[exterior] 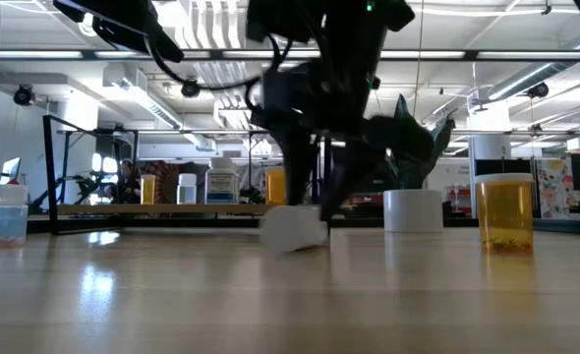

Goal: Pick and place medicine bottles onto shelf by color
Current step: Put the white blue medicine container on the shelf

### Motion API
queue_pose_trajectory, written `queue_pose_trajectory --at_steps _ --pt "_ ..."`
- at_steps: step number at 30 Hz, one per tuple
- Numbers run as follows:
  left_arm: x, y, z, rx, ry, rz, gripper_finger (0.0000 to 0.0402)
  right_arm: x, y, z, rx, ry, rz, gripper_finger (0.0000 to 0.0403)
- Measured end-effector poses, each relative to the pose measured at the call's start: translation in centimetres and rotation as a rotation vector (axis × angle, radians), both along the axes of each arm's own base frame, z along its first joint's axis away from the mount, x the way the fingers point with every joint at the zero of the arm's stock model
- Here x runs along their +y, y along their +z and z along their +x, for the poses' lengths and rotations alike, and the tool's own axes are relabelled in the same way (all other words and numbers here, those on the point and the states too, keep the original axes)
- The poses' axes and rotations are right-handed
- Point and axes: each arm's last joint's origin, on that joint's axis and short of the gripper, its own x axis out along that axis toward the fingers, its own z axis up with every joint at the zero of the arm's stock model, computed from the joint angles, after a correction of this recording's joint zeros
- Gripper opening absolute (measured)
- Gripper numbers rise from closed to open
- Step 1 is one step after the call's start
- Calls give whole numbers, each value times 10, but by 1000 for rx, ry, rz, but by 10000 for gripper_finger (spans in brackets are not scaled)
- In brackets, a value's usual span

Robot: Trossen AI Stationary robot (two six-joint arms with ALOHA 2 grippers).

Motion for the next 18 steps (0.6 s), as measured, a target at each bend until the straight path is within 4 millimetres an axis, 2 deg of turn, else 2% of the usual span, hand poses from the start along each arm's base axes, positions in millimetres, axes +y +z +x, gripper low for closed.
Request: queue_pose_trajectory --at_steps 4,11,15,18 --pt "0 0 0 0 0 0 279 13 8 3 -82 -80 120 205" --pt "0 0 0 0 0 0 279 7 18 4 -111 -104 176 211" --pt "0 0 0 0 0 0 279 0 13 9 -99 -98 278 241" --pt "0 0 0 1 0 0 279 -5 10 14 -129 -87 289 274"
